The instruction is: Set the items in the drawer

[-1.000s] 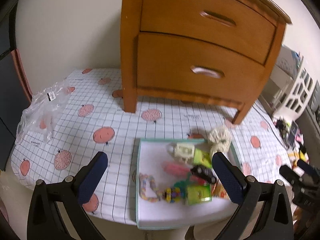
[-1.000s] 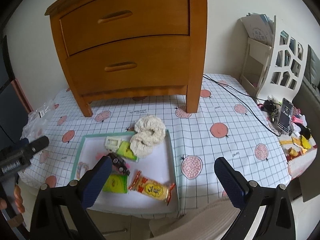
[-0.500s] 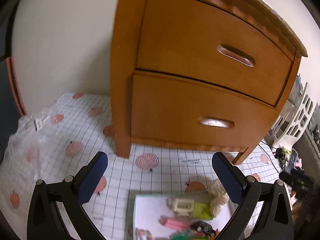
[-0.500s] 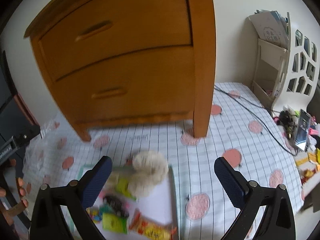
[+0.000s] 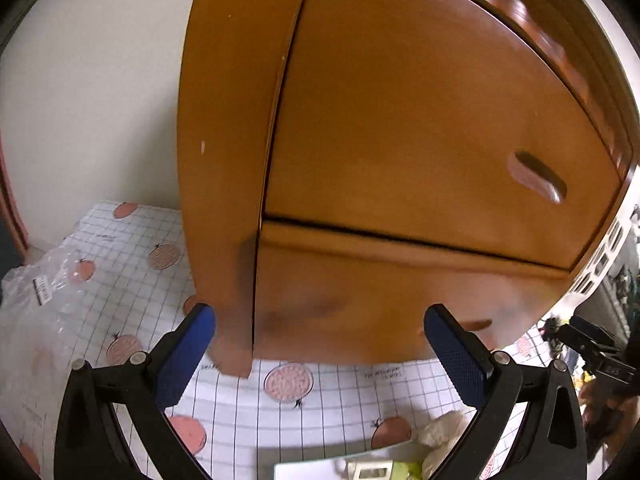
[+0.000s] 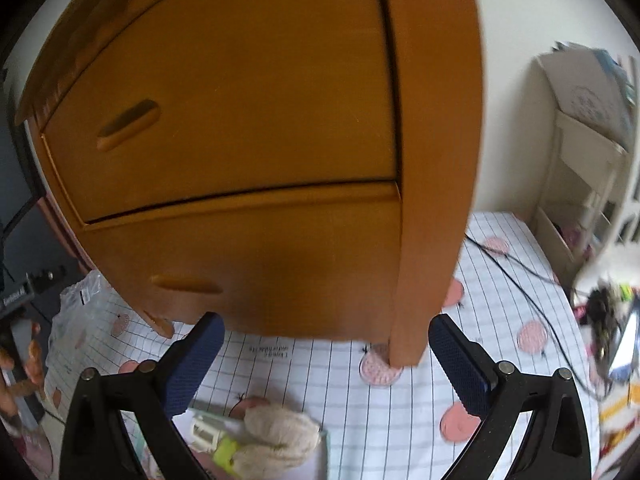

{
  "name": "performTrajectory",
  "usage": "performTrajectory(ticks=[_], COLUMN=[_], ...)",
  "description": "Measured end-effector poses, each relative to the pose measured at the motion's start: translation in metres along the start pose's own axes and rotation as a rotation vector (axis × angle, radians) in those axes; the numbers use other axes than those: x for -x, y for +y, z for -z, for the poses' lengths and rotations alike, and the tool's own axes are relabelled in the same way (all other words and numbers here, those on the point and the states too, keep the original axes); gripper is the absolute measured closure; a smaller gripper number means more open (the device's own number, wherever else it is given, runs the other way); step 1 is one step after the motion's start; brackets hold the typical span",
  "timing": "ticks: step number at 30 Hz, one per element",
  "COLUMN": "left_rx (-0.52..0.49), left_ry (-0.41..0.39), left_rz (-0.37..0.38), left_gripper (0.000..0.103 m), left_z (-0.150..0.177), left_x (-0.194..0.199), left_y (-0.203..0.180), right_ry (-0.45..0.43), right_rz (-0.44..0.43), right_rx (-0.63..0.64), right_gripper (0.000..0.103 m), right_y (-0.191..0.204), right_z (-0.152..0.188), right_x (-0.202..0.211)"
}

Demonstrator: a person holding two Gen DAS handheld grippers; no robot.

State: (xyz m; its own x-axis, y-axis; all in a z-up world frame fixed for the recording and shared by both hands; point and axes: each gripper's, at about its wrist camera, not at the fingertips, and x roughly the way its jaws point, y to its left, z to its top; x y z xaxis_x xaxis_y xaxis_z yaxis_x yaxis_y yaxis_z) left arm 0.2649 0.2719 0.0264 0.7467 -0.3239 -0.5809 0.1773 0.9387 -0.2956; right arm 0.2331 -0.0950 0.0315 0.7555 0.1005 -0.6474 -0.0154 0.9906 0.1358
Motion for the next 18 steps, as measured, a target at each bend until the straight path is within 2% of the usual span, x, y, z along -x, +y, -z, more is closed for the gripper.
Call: performTrajectory(ticks=[9,18], left_rx=[-0.010,-0.039], left_ry=[0.008,0.026], left_rz=[0.099,0.091], left_gripper=[0.000,0.000], left_z=[-0.022,-0.028], left_x=[-0.016,-0.024], left_y=[0.014,0.008], right_ry=[-0.007,-0.002], right_rz=[-0.059,-0.075], right_rx=[0.033,0.047], right_gripper=[0.000,0.000], right_y=[-0.010,-0.004], right_z=[-0.031,-0.039], right_x=[-0.027,-0.042])
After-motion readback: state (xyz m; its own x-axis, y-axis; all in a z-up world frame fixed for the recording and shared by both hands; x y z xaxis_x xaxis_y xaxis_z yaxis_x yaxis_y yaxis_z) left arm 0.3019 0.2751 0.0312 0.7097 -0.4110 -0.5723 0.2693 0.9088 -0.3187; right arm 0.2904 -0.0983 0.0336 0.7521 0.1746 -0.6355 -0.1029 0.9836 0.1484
